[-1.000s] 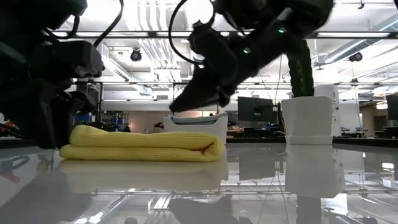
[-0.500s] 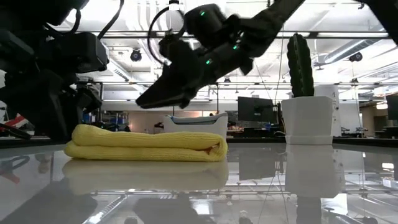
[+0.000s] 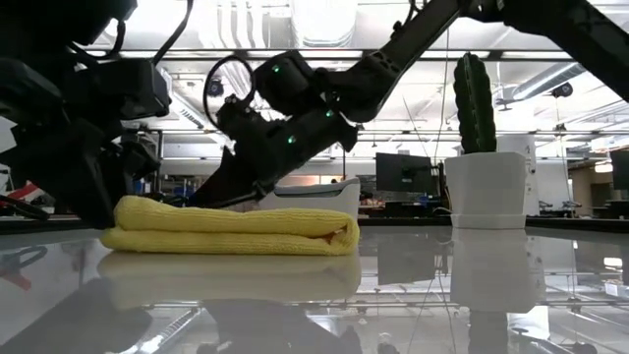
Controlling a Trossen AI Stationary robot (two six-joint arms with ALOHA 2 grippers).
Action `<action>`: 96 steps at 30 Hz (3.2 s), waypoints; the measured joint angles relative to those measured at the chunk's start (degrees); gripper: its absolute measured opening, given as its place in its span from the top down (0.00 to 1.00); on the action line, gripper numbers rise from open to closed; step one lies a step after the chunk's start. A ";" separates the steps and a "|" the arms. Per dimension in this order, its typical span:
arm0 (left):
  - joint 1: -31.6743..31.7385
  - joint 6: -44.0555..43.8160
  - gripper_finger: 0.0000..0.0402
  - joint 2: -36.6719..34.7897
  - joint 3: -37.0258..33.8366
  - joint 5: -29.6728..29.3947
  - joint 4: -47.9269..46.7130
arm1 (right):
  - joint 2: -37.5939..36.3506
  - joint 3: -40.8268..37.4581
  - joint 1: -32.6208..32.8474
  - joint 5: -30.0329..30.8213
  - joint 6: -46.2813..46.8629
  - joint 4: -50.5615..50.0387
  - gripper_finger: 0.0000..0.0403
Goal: Fold microfiber towels
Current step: Fold the yellow cloth
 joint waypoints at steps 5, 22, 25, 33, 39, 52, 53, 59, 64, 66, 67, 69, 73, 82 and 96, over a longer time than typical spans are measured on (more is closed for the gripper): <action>-0.03 -0.56 0.68 0.00 -1.20 0.17 1.52 | 0.65 0.53 0.06 -0.07 -0.57 -1.02 0.67; -0.04 -3.53 0.68 0.00 -5.62 0.35 9.26 | 2.58 0.51 0.05 0.02 -0.14 0.06 0.78; -0.09 -3.54 0.68 0.00 -5.66 0.39 9.26 | 2.58 0.51 0.05 0.03 -0.23 0.07 0.83; -0.09 -3.52 0.68 0.00 -5.68 0.44 9.34 | 2.52 0.51 0.05 0.02 -0.12 0.39 0.97; -0.07 -3.54 0.68 -0.02 -6.07 0.46 9.95 | 1.23 0.51 0.05 0.04 -0.09 0.02 0.98; -0.02 -3.63 0.68 -0.02 -7.39 0.46 12.53 | -0.11 0.51 0.05 5.05 -0.60 0.48 0.98; -0.02 -3.63 0.68 -0.02 -7.39 0.46 12.51 | -0.07 0.51 0.05 5.05 -0.60 0.60 0.98; -0.02 -3.66 0.68 -0.02 -7.34 0.49 12.45 | -0.05 0.51 0.05 5.19 -0.64 1.78 0.98; -0.02 -3.67 0.68 -0.02 -7.34 0.63 12.45 | 1.78 0.51 0.05 6.56 -0.36 3.82 0.98; -0.04 -3.67 0.68 -0.02 -7.34 0.63 12.47 | 2.66 0.49 0.05 6.61 -0.34 4.77 0.98; -0.04 -3.69 0.68 -0.02 -7.36 0.64 12.51 | 2.89 0.45 0.05 6.64 -0.23 4.79 0.98; -0.04 -3.69 0.68 -0.02 -7.42 0.65 12.59 | 2.95 0.42 0.05 6.70 0.23 5.00 0.98; -0.04 -3.65 0.68 -0.02 -7.36 0.63 12.58 | 2.88 0.45 0.05 6.71 1.02 5.57 0.98; -0.05 -4.71 0.68 -1.17 -7.07 2.04 10.09 | 2.86 0.45 0.05 6.49 4.07 5.29 0.88; -0.07 -4.66 0.68 -8.71 -6.69 3.16 2.30 | -1.74 0.49 0.05 6.47 4.06 -3.04 0.64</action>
